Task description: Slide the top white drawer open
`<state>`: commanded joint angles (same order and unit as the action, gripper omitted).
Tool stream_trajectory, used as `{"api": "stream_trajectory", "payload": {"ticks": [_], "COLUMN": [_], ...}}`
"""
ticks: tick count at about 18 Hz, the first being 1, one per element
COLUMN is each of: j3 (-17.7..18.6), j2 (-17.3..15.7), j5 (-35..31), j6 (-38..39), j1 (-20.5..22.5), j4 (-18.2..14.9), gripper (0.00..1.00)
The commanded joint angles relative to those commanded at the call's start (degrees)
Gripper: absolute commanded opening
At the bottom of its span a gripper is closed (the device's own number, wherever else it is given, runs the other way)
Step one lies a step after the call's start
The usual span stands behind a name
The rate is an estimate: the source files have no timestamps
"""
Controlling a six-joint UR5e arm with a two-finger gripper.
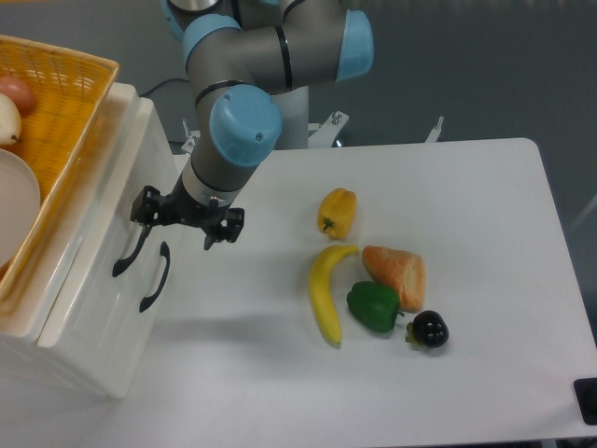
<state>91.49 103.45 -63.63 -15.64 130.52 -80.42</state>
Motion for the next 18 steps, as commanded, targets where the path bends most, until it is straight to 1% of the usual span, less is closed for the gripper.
{"api": "stream_trajectory", "payload": {"ticks": [10,18], "j3": [0.0,-0.1], "j2": [0.0,0.6], "j5": [0.0,-0.2], "j6": [-0.2,-0.4], "j1": [-0.7,-0.9], "j4": [0.2,0.3], "gripper": [1.00,1.00]}}
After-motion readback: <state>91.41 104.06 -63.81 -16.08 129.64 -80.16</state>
